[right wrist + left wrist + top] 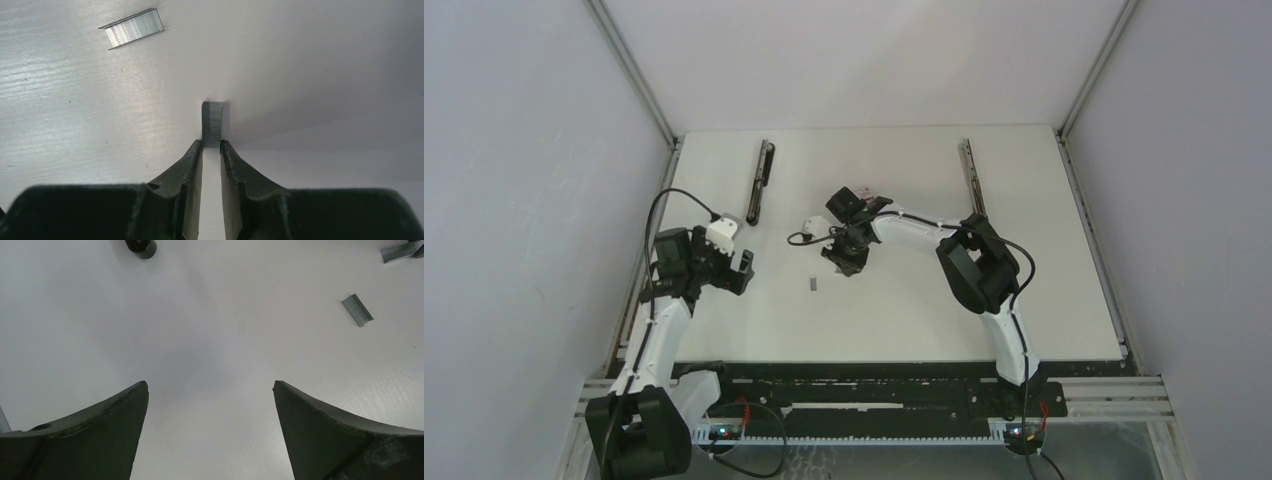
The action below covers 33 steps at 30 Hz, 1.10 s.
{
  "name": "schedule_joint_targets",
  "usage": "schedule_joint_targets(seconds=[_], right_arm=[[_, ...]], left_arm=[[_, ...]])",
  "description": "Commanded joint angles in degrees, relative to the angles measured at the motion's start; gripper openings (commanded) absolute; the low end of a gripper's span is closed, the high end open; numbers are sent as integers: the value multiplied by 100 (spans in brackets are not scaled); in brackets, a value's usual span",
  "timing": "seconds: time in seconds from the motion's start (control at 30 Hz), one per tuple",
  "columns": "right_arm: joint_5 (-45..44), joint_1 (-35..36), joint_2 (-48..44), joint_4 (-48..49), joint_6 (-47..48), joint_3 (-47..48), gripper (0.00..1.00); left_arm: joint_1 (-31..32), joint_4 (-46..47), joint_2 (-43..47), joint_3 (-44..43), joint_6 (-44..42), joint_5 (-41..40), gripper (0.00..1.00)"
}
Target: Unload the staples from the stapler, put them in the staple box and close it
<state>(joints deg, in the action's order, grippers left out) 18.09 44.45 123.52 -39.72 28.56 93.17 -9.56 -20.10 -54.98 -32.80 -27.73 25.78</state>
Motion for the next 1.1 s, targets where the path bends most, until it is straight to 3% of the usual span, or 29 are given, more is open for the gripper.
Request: schedule_joint_targets(seconds=[0.0, 0.3, 0.5, 0.63, 0.83, 1.07], right_arm=[[80, 34, -192, 79, -7, 9, 17], [951, -237, -295, -274, -225, 216, 17], [2013, -488, -116, -842, -489, 619, 17], [2609, -641, 104, -1274, -609, 904, 18], [3277, -832, 329, -1582, -740, 1136, 18], [3726, -1002, 468, -1729, -810, 1187, 18]], left_arm=[[-58, 76, 83, -240, -134, 168, 100], [-60, -175, -113, -435, -894, 927, 100], [-33, -549, -448, -705, -2197, 2346, 100], [179, -585, -609, -788, -3076, 2705, 100], [1080, 24, -699, -521, -4090, 2095, 100], [2367, 1006, -822, -258, -4364, 936, 99]])
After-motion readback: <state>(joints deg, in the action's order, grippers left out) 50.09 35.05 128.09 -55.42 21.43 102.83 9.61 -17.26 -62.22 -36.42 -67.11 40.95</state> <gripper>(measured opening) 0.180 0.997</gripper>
